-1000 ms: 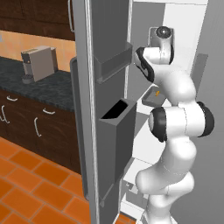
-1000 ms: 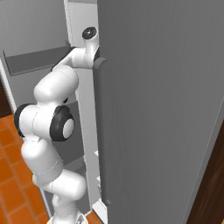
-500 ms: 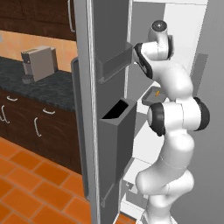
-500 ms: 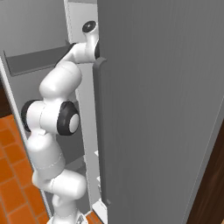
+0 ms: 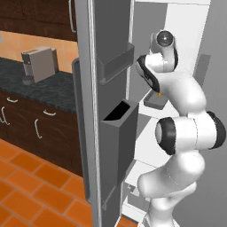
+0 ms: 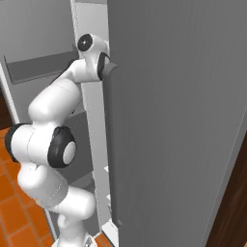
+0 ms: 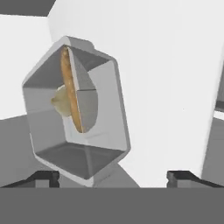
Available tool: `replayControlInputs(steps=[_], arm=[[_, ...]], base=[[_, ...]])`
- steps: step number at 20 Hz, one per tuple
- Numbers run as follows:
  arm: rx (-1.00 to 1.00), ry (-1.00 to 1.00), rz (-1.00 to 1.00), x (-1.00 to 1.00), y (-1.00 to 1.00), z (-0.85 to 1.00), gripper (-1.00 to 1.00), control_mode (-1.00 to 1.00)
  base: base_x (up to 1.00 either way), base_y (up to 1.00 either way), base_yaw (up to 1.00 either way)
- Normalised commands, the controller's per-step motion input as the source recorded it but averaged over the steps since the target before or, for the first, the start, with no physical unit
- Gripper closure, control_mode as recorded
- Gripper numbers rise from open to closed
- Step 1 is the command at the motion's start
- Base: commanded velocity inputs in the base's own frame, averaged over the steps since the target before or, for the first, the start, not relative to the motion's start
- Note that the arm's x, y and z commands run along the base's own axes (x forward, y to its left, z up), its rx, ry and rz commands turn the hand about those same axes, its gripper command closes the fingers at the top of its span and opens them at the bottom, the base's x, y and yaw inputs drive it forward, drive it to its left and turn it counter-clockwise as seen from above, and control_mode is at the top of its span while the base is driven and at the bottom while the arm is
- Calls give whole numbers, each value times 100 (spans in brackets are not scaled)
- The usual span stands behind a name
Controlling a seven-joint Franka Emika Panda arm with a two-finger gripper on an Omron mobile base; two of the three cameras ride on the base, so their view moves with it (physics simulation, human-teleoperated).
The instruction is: Take the meat container that has the shrimp and place it on the second highest rack of the freezer. Then take the vegetable container that has the sweet potato and garlic and place it on the highest rack of the freezer.
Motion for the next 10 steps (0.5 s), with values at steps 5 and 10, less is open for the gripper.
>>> replayControlInputs(steps=[5, 10], arm=[[1, -22, 16, -100, 0, 0, -100, -100], [0, -27, 11, -100, 0, 0, -100, -100]], base=[[0, 0, 0], [0, 0, 0]])
